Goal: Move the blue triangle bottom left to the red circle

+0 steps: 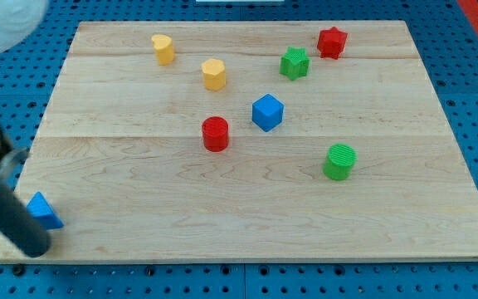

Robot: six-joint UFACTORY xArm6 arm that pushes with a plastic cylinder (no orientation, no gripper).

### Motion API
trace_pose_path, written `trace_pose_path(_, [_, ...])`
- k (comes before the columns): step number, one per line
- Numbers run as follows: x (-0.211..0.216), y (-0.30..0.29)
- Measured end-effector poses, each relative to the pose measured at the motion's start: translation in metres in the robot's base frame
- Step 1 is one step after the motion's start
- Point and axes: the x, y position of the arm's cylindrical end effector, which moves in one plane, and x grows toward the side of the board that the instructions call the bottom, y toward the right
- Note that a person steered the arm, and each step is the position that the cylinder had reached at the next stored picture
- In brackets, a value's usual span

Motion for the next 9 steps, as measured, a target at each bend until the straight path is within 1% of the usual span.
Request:
trace_pose_path(1, [-0.006,-0.039])
trace_pose_path(2, [-0.022,-0.038])
trace_pose_path(4, [-0.022,0.027])
trace_pose_path(5, [-0.025,0.030])
trace_pose_path(7, [-0.062,0.025])
trace_pose_path(8, [-0.075,0.033])
trace_pose_path(9, [-0.073,0.055])
